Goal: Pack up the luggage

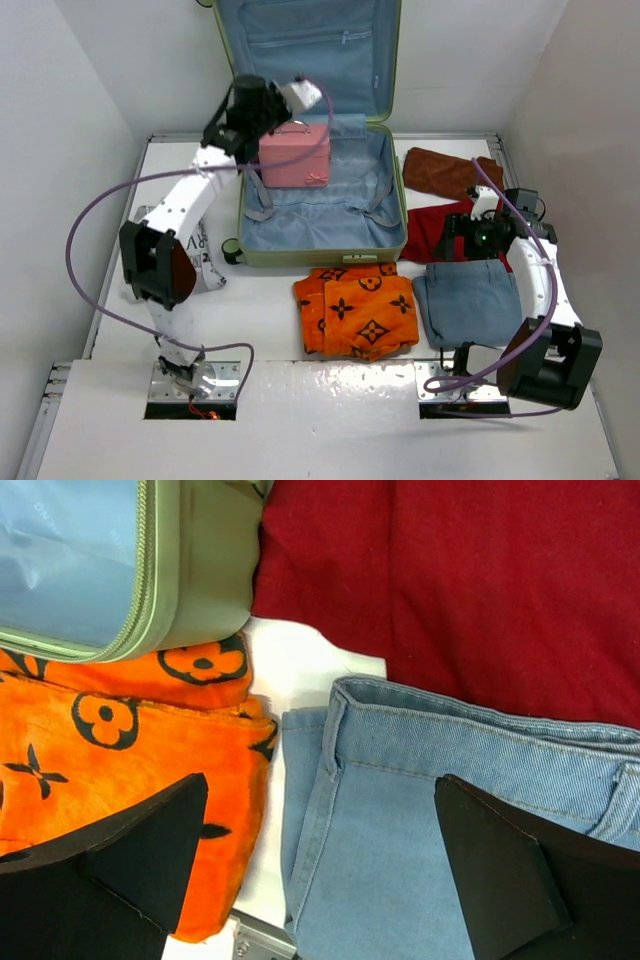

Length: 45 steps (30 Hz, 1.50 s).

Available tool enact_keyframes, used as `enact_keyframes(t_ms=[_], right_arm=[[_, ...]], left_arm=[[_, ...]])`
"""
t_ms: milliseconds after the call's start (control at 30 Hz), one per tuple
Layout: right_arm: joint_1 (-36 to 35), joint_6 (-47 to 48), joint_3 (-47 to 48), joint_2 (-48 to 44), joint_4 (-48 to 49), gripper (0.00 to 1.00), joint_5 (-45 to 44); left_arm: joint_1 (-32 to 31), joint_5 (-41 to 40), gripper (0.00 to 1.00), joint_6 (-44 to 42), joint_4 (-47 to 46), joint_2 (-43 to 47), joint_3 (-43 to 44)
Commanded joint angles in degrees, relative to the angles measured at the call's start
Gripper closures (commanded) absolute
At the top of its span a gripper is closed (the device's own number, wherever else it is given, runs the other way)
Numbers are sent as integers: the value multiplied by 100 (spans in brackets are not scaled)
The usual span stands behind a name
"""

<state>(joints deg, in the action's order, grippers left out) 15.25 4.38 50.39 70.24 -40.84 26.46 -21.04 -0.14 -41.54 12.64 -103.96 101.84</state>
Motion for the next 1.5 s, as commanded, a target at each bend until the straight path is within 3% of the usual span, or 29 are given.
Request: enact_keyframes(t_ms=[0,100,333,633,833,933,1033,1133,1200,1333,1467], right_arm=[[5,-95,225,34,181,5,193],[5,-148,261,113,173,6,202],[-13,-201,182,148,199,9,246],[-22,-236,173,166,138,11,237],[-57,-253,225,192,146,11,228],[-109,-289,278,201,155,11,246],[-153,-306,331,175,173,9,325],[-224,-324,392,87,191,8,351],[-267,-254,541,61,-36,8,421],[-268,473,805,-124,-704,7,886],[-338,1617,850,-423,-1829,3,1309]], left_arm=[[363,172,100,1033,571,-711,1221],[425,304,100,1227,1099,-1570,2390],[478,419,100,1341,1179,-2646,3342],[715,1085,100,1667,1134,-2972,3061],[838,1508,100,1175,1267,-2349,2104],[908,1595,98,1358,1136,-2059,1884],[979,1554,78,1787,364,-1471,1394],[979,1429,73,2026,36,-1013,1382],[979,1149,59,2263,36,-846,1557],[1171,902,4,2869,36,22,1393],[1584,840,0,3686,97,904,426]])
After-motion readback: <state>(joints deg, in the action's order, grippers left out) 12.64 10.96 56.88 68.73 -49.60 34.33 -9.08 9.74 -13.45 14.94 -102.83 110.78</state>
